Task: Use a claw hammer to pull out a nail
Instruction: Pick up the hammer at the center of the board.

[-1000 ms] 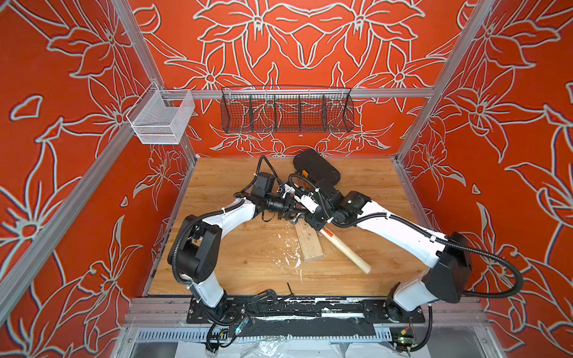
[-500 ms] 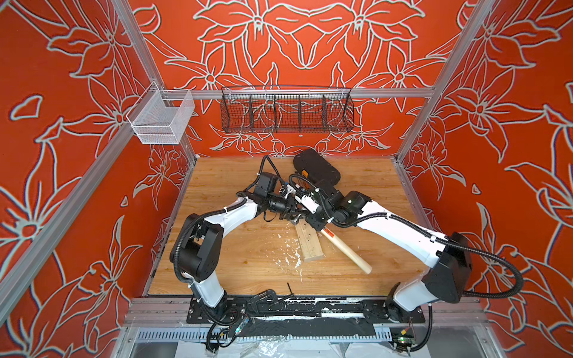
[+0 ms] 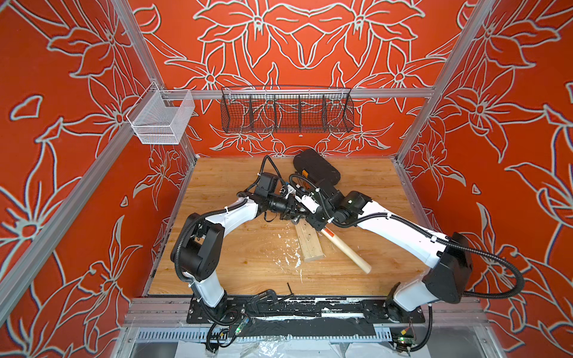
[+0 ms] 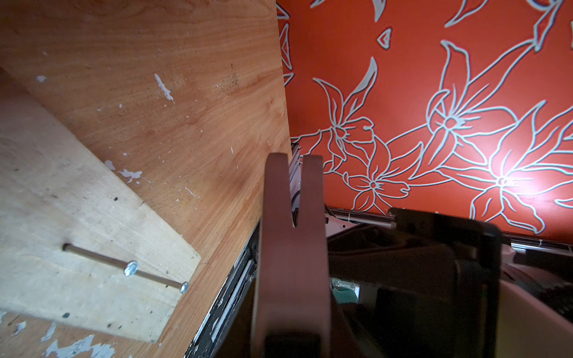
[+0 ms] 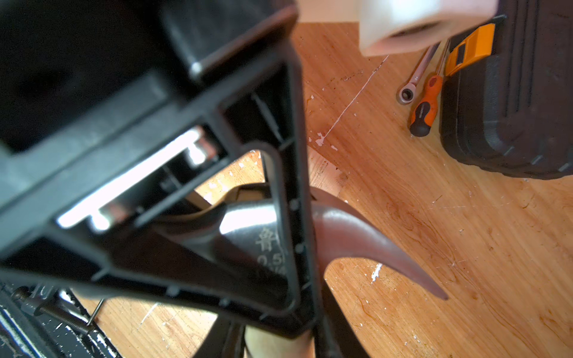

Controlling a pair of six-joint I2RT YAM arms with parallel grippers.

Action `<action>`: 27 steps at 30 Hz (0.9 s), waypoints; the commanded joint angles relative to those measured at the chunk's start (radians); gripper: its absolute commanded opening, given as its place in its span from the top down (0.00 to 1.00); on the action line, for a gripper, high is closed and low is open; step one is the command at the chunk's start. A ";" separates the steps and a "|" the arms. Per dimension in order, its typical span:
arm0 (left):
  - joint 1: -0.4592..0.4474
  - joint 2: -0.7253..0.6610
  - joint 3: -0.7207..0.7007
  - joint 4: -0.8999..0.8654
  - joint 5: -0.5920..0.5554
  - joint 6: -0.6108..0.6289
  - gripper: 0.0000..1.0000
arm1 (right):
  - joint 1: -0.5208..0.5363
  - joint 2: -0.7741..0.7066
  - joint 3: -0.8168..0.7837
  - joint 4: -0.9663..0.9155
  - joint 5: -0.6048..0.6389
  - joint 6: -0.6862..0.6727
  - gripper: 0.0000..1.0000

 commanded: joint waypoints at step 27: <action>0.028 0.043 -0.010 0.391 0.039 -0.297 1.00 | -0.044 -0.132 0.008 0.058 0.069 0.045 0.46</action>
